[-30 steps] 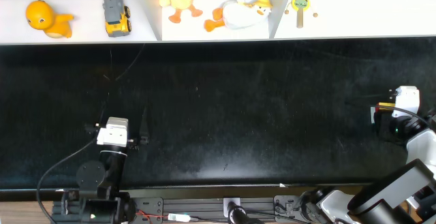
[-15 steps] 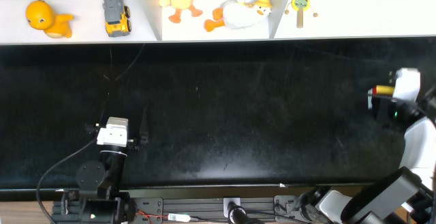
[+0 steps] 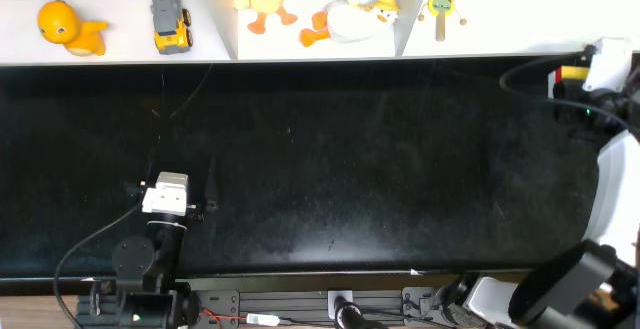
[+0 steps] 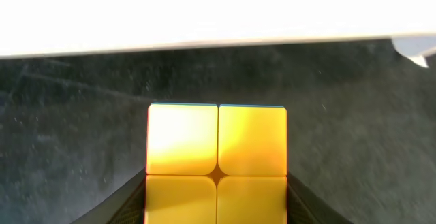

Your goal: Store Toys

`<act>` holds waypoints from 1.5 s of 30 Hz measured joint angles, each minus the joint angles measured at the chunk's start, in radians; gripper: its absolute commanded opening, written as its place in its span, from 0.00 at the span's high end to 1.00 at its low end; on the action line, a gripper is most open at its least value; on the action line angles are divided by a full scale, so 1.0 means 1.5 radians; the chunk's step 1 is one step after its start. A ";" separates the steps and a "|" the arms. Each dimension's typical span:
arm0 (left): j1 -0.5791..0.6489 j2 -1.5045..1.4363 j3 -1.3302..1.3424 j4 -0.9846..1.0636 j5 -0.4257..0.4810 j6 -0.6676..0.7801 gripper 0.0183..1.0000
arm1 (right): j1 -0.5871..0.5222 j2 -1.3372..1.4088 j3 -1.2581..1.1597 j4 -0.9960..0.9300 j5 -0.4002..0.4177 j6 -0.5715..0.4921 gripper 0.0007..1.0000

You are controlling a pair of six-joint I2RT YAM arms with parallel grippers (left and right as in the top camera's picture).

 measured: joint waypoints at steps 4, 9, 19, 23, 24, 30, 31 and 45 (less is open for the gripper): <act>0.000 0.000 0.000 0.000 0.000 0.000 0.00 | 0.027 0.029 0.052 -0.004 0.002 0.011 0.45; 0.000 0.000 0.000 0.000 0.000 0.000 0.00 | 0.056 0.069 0.136 -0.021 0.006 0.014 0.45; 0.000 0.000 0.000 0.000 0.000 0.000 0.00 | 0.100 0.210 0.266 -0.060 0.061 0.018 0.45; 0.000 0.000 0.000 0.000 0.000 0.000 0.00 | 0.102 0.240 0.276 -0.063 0.070 0.018 0.43; 0.000 0.000 0.000 0.000 0.000 0.000 0.00 | 0.102 0.243 0.276 -0.064 0.071 0.018 0.44; 0.000 0.000 0.000 0.000 0.000 0.000 0.00 | 0.102 0.257 0.283 -0.058 0.075 0.020 0.45; 0.000 0.000 0.000 0.000 0.000 0.000 0.00 | 0.102 0.258 0.283 -0.055 0.075 0.020 0.45; 0.000 0.000 0.000 0.000 0.000 0.000 0.00 | 0.102 0.264 0.284 -0.037 0.066 0.020 0.42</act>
